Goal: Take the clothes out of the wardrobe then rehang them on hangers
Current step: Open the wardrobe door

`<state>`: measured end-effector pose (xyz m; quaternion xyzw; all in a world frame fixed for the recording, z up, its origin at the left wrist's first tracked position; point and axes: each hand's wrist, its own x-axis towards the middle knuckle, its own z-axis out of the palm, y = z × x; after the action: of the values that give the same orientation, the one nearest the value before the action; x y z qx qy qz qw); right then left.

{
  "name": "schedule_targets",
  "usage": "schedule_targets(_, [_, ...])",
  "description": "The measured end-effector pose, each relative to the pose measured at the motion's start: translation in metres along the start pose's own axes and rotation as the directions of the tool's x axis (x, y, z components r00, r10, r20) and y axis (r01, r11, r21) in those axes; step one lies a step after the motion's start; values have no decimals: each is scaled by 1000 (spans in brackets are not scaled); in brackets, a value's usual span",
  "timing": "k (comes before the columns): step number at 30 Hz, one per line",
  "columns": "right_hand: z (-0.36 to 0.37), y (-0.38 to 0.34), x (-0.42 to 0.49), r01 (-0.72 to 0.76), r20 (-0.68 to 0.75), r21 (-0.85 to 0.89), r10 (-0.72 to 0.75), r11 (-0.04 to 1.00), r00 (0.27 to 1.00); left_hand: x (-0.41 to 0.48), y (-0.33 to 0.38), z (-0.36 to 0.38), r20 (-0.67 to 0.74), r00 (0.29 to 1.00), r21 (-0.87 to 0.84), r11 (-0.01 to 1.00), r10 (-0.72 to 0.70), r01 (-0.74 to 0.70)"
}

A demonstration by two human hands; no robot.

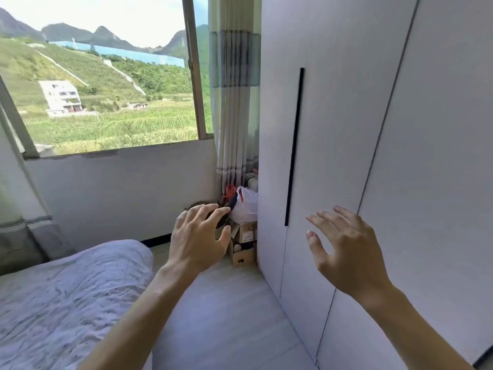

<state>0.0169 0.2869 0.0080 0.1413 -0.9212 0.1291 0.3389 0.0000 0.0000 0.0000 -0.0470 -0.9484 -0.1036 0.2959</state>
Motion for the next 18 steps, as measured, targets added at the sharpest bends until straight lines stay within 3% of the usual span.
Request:
schedule_targets(12, [157,50,141,-124,71,-99,131,987,989,190,-59,152,163,984,-113,992,73,-55])
schedule_targets(18, [230,90,219,-137,20,-138,141,981,990,287,-63,227,190,978,-297,954,84,-24])
